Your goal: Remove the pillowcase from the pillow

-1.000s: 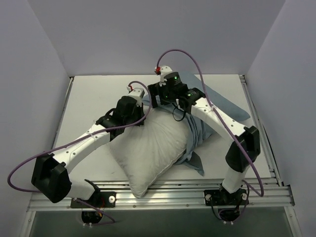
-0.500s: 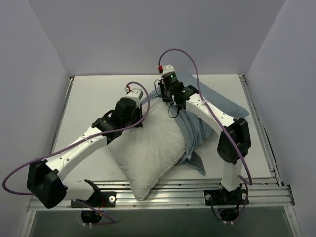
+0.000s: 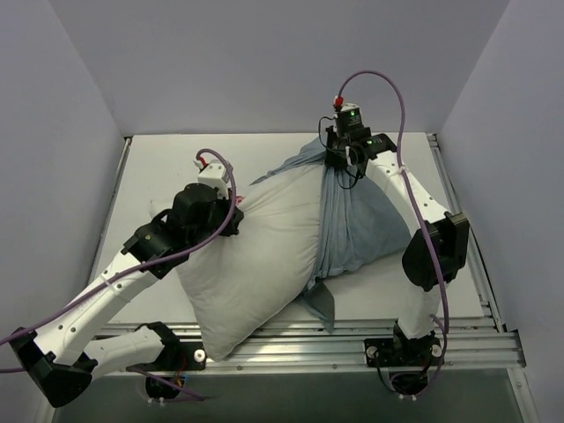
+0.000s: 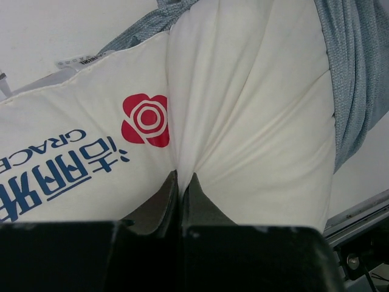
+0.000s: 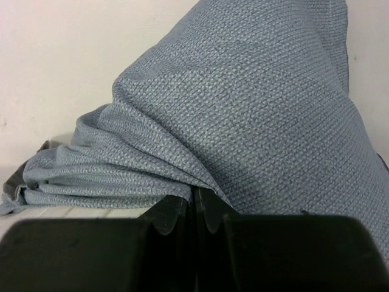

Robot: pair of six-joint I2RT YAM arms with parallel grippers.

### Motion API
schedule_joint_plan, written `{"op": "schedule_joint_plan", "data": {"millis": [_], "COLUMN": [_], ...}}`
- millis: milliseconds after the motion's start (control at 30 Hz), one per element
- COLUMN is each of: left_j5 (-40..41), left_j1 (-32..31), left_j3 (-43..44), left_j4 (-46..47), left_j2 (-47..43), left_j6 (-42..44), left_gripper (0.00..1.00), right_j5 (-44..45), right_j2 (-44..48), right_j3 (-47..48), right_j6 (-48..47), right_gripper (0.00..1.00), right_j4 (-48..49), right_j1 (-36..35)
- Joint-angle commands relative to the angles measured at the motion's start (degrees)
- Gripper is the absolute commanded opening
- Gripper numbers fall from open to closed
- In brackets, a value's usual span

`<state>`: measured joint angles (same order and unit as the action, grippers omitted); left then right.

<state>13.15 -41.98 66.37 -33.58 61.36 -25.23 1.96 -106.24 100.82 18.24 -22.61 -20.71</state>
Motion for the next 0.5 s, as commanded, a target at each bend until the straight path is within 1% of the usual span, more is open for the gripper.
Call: {"op": "schedule_joint_plan", "data": {"millis": [0,33,67,133,167,200,267,300,333,400,433,467], "left_j5": [10.4,11.1,11.3,11.7,10.9,10.3,10.1,10.6,11.1,11.6,11.8,11.9], "left_j1": [0.8,0.8,0.8,0.9,1.1,1.1,1.4,1.5,2.2,3.2,3.7,4.9], "left_j3": [3.2,2.2,1.5,-0.6,-1.8,-2.1,-1.5,-1.0,-0.4,1.6,2.1,2.5], "left_j4": [-16.9,-16.3,-14.1,-10.3,-6.4,-4.6,0.2,1.3,2.3,5.3,6.3,8.1], "left_j2": [-7.0,-6.1,-5.4,-2.5,-0.9,2.2,5.5,8.6,9.8,12.5,14.6,15.8], "left_j6": [1.2,1.2,1.2,0.4,0.0,-0.9,-1.6,-2.2,-2.4,-2.8,-3.2,-3.8], "left_gripper": [0.02,0.02,0.02,0.02,0.02,0.02,0.02,0.02,0.02,0.02,0.02,0.02], "right_j5": [17.4,11.6,8.4,4.6,2.5,1.5,-0.9,-1.3,-1.3,-1.3,-0.8,-0.2], "right_j2": [2.3,2.5,2.6,2.8,2.8,3.0,4.0,4.7,6.5,8.9,11.8,13.4], "right_j3": [1.7,0.5,0.0,-0.4,-0.4,-0.4,-0.3,-0.4,-0.8,-3.1,-4.4,-7.4], "right_j6": [-2.6,-3.5,-3.6,-3.1,-3.0,-3.2,-3.3,-3.3,-3.2,-2.7,-2.2,-1.2], "right_gripper": [0.00,0.00,0.00,0.00,0.00,0.02,0.16,0.24,0.42,0.58,0.68,0.71], "right_j4": [9.1,10.7,11.5,12.0,12.2,12.4,12.4,12.3,12.2,12.3,12.6,12.8], "right_j1": [11.2,11.1,11.0,9.3,8.3,6.1,4.1,3.1,1.6,0.2,-0.9,-1.4]}}
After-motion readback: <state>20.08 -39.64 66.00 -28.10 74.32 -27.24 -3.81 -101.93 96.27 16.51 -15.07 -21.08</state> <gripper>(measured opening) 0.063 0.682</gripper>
